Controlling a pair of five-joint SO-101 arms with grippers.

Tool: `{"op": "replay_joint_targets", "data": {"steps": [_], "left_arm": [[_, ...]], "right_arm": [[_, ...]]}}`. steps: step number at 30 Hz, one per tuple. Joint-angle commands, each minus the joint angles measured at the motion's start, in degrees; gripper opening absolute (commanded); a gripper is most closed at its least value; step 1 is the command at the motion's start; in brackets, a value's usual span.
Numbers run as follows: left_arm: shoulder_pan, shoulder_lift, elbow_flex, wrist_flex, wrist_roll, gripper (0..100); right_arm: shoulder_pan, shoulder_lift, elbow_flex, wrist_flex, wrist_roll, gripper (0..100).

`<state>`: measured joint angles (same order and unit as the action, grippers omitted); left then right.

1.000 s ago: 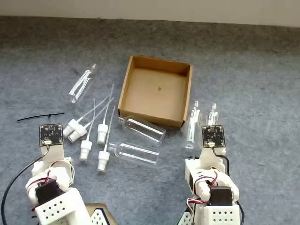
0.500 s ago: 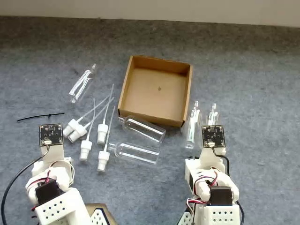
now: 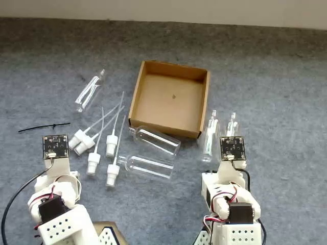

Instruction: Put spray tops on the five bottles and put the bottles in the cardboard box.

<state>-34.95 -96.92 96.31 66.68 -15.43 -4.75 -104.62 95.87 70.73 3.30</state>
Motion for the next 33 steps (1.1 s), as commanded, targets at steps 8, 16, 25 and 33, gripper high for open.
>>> {"op": "replay_joint_targets", "data": {"steps": [8,16,25,33], "left_arm": [[-0.13,-0.92,1.19,0.35,-0.35,15],[-0.13,-0.92,1.19,0.35,-0.35,15],[-0.13,-0.92,1.19,0.35,-0.35,15],[-0.13,-0.92,1.19,0.35,-0.35,15]], "right_arm": [[0.31,-0.57,8.40,0.13,0.35,3.0],[1.80,-0.57,-0.84,-0.40,4.66,3.5],[12.00,-0.40,-14.81,-5.14,22.59,3.3],[12.97,10.42,-31.78,-7.78,12.92,3.5]]}}
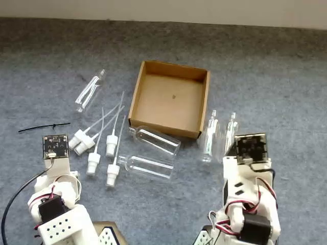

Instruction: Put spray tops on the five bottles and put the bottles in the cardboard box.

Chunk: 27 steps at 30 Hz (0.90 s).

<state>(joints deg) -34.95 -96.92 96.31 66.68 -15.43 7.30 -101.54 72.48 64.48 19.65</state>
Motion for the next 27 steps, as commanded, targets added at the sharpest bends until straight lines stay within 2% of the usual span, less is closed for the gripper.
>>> {"op": "replay_joint_targets", "data": {"steps": [1,4,7,11,15,21,27], "left_arm": [[-0.13,-0.92,1.19,0.35,-0.35,15],[-0.13,-0.92,1.19,0.35,-0.35,15],[-0.13,-0.92,1.19,0.35,-0.35,15],[-0.13,-0.92,1.19,0.35,-0.35,15],[-0.13,-0.92,1.19,0.35,-0.35,15],[-0.13,-0.92,1.19,0.35,-0.35,15],[-0.13,-0.92,1.19,0.35,-0.35,15]], "right_arm": [[0.92,12.18,-11.30,-1.45,-3.60,3.5],[0.92,28.53,-19.12,-0.92,-3.96,3.8],[0.92,46.02,-28.35,2.51,-7.47,9.4],[0.84,65.89,-41.63,8.04,-7.91,17.2],[-1.80,81.98,-52.53,13.14,-7.91,19.1],[-3.82,94.37,-60.53,15.16,-11.34,19.7],[-4.97,99.82,-63.96,14.11,-13.98,27.2]]}}
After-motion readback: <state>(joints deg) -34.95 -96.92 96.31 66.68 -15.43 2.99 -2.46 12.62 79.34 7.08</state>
